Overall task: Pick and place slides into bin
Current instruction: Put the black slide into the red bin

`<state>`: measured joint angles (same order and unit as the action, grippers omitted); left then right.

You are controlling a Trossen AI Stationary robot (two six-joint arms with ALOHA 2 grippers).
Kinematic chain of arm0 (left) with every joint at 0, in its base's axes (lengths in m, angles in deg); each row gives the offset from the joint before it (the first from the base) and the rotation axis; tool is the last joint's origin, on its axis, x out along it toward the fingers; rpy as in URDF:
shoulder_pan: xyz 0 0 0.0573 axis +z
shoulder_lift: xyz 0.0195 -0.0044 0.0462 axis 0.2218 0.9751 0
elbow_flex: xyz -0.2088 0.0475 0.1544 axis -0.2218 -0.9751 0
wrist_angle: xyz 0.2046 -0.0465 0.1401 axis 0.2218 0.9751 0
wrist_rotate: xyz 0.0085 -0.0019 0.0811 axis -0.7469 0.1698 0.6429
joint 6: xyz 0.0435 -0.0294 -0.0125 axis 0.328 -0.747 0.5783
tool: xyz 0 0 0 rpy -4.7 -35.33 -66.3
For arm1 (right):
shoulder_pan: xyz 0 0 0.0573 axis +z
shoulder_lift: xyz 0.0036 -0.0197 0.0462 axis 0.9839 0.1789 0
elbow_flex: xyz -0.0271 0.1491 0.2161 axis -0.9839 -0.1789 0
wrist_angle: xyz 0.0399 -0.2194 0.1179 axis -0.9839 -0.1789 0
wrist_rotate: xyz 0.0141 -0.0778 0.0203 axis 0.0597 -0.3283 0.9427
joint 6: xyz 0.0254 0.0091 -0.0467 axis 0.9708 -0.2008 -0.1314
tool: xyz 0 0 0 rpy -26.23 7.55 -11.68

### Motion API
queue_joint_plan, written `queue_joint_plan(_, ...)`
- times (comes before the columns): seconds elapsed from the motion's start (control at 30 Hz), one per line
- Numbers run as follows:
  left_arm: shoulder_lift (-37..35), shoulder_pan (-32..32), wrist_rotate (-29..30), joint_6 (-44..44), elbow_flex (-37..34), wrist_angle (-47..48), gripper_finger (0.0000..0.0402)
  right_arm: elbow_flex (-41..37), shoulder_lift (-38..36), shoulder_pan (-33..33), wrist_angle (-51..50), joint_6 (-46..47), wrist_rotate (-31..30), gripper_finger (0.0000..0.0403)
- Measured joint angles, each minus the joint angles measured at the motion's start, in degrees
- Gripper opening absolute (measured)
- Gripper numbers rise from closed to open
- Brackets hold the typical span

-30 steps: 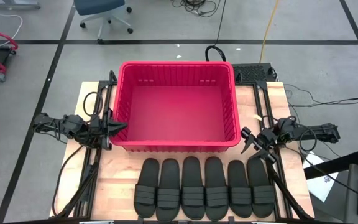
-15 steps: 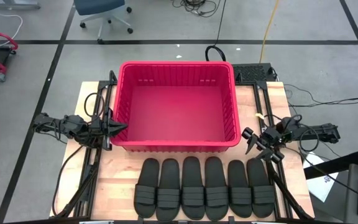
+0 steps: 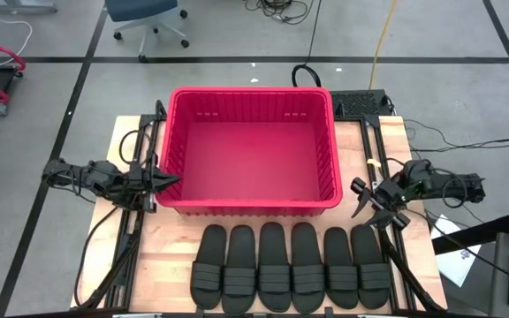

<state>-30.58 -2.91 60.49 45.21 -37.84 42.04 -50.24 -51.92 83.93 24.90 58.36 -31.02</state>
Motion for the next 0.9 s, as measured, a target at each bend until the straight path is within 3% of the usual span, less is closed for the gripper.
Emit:
queue_joint_plan(0.27, 9.8, 0.0, -0.2, -0.1, 7.4, 6.2, 0.0019, 8.2, 3.6, 0.0, -14.9, -6.1, -2.8, 0.0155)
queue_joint_plan(0.4, 12.2, 0.0, -2.0, 0.2, 8.5, 6.4, 0.0019, 9.3, 5.0, 0.0, -16.5, -5.9, -2.7, 0.0155)
queue_joint_plan(0.7, 12.8, 0.0, -3.1, 0.5, 11.3, 6.3, 0.0019, 13.7, 8.6, 0.0, -18.7, 8.5, 2.5, 0.0155)
queue_joint_plan(0.9, 12.8, 0.0, -3.0, 3.5, 13.9, 6.2, 0.0019, 15.5, 12.2, 0.0, -26.3, 17.4, 4.8, 0.0155)
